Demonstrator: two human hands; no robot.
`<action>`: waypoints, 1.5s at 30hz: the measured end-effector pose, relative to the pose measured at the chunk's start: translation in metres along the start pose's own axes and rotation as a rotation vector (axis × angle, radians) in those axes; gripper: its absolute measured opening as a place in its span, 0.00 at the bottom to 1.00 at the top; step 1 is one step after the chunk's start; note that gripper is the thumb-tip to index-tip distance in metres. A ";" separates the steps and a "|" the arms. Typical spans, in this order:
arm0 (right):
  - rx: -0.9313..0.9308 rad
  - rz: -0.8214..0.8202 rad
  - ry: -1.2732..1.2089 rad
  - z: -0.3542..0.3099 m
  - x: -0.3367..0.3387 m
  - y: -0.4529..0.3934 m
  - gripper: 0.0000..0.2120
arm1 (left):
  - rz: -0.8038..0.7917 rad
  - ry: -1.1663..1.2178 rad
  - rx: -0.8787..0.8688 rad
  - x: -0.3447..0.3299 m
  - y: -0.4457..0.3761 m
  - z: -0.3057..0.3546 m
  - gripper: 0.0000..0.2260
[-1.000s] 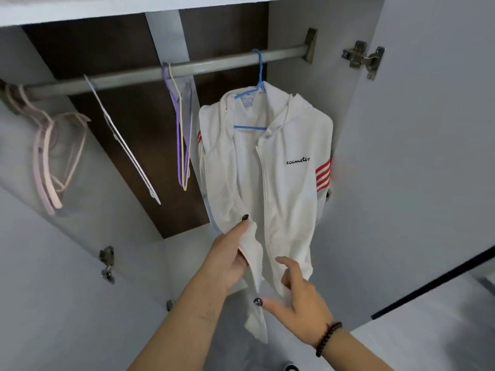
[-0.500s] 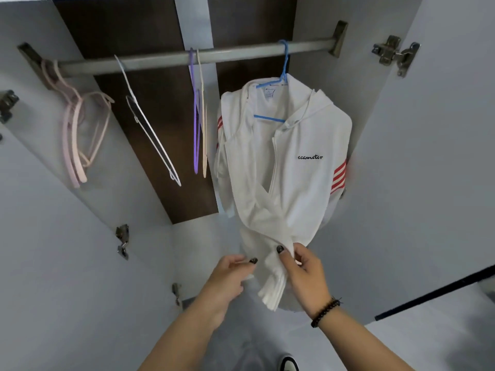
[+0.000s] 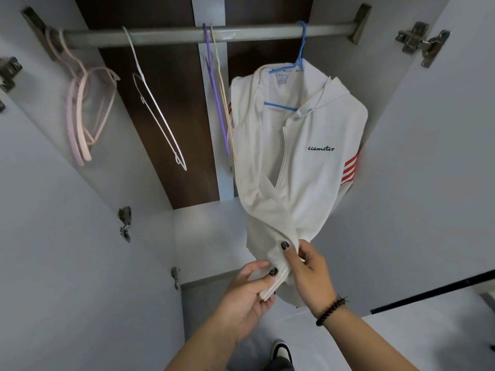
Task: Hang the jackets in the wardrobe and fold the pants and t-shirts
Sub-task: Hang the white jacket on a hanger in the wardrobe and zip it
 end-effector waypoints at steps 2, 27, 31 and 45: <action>-0.006 0.017 -0.064 0.000 0.002 0.001 0.22 | 0.013 -0.045 -0.077 -0.004 0.002 0.007 0.10; 0.080 -0.002 0.225 0.012 0.019 0.055 0.21 | 0.032 -0.453 -0.021 -0.035 -0.036 0.029 0.09; -0.203 0.334 -0.079 0.031 0.029 0.052 0.08 | 0.071 -0.388 -0.035 -0.035 -0.036 0.035 0.07; -0.496 -0.187 -0.878 0.034 -0.030 0.042 0.35 | -0.204 -0.343 -0.096 -0.053 -0.010 0.057 0.08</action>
Point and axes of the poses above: each hand's wrist, its own y-axis away from the middle knuckle, its own x-axis out of the back of the hand, z = x × y, the point moved 6 cm from there along -y, towards the middle knuckle, and after that the axes turned 7 degrees about -z, right-handed, at the moved point
